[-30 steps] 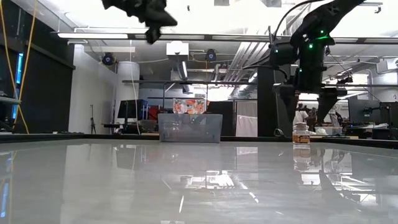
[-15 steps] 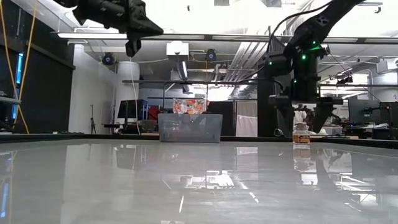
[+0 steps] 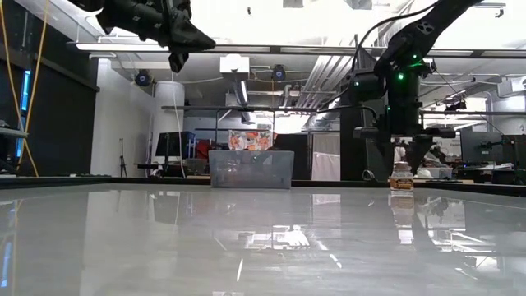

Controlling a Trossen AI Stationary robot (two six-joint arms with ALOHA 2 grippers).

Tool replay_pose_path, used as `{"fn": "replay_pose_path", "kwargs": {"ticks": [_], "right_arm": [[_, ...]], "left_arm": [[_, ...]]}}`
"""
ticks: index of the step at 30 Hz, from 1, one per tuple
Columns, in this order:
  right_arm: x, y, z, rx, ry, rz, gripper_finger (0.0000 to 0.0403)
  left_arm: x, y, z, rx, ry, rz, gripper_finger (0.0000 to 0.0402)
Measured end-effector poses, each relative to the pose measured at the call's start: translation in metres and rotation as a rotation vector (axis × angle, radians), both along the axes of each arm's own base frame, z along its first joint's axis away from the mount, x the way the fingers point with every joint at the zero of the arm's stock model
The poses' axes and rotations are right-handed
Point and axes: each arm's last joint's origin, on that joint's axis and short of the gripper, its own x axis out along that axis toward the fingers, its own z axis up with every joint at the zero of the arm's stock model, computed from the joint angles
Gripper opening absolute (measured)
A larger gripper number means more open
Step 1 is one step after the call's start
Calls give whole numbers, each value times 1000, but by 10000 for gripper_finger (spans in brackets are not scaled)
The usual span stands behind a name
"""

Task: Sort spices by type
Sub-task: Put the top brown seasoning bottle into the black bin

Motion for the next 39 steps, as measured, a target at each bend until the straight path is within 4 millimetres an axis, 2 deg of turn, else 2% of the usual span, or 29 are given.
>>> {"fn": "replay_pose_path", "kwargs": {"ticks": [3, 6, 9, 15, 17, 19, 24, 29, 35, 39], "right_arm": [[2, 2, 1, 0, -1, 1, 173], [8, 3, 13, -2, -3, 29, 174], [22, -2, 41, -53, -46, 82, 173], [62, -26, 125, -350, -280, 229, 173], [76, -38, 143, -416, -314, 302, 174], [92, -52, 151, -437, -312, 373, 173], [140, -84, 147, -425, -291, 575, 173], [185, -102, 116, -334, -265, 751, 173], [221, -111, 72, -270, -201, 854, 173], [235, -114, 53, -251, -195, 864, 173]], "left_arm": [[-4, 6, 0, 21, 1, 22, 0], [-11, 14, 1, 1, -4, 70, 0], [-21, 20, 7, 30, -25, 109, 0], [-36, 25, 15, 139, -47, 145, 0], [-37, 27, 14, 134, -43, 157, 0], [-35, 29, 12, 112, -37, 167, 0], [-30, 34, 8, 29, -42, 194, 0], [-29, 33, 8, -8, -49, 202, 0], [-25, 29, 8, -9, -39, 200, 0], [-23, 27, 7, 10, -25, 251, 0]]}}
